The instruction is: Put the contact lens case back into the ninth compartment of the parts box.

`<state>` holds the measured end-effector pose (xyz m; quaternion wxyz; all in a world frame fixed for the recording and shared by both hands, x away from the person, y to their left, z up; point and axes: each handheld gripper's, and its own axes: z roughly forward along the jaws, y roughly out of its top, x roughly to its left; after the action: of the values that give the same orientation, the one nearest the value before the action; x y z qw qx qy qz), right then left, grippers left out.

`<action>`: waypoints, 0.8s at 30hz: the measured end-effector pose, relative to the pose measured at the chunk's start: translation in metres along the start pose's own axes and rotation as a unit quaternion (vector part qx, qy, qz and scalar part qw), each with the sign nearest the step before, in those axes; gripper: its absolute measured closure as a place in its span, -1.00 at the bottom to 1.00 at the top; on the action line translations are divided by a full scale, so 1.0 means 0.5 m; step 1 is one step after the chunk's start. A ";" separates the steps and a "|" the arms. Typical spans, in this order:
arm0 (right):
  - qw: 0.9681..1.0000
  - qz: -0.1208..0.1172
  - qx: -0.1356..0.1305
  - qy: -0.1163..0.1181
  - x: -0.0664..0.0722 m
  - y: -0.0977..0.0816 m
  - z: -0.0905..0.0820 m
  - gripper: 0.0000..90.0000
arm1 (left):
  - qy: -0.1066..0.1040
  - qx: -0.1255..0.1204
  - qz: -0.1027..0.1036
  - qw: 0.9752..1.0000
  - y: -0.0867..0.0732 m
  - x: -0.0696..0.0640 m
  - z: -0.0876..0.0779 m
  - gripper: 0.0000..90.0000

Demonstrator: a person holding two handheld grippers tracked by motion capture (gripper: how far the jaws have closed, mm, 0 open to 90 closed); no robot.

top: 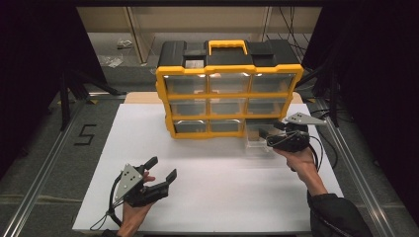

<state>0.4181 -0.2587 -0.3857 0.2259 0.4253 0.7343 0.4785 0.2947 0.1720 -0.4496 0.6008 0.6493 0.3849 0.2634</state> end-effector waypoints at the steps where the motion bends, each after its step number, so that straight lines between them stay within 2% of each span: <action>1: 1.000 0.002 0.000 0.002 0.002 0.001 -0.001 -0.29 | 0.000 0.000 0.000 1.000 0.000 0.000 0.000 -0.53; 6: 1.000 0.002 -0.003 0.008 0.013 0.003 -0.002 -0.36 | -0.002 0.000 -0.001 1.000 0.000 0.001 0.000 -0.53; 12: 1.000 0.006 -0.019 0.023 0.036 0.006 -0.009 -0.38 | -0.004 0.002 -0.003 1.000 0.000 0.001 0.000 -0.53; 19: 0.998 -0.006 -0.045 0.052 0.081 0.013 -0.023 -0.39 | -0.004 0.001 -0.001 1.000 0.000 0.000 -0.001 -0.53; 24: 0.996 -0.019 -0.055 0.068 0.101 0.012 -0.028 -0.40 | -0.004 0.001 -0.001 1.000 0.000 0.000 -0.001 -0.53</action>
<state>0.3831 -0.2220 -0.3704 0.2075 0.3650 0.7282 0.5417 0.2945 0.1724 -0.4494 0.6025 0.6502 0.3833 0.2595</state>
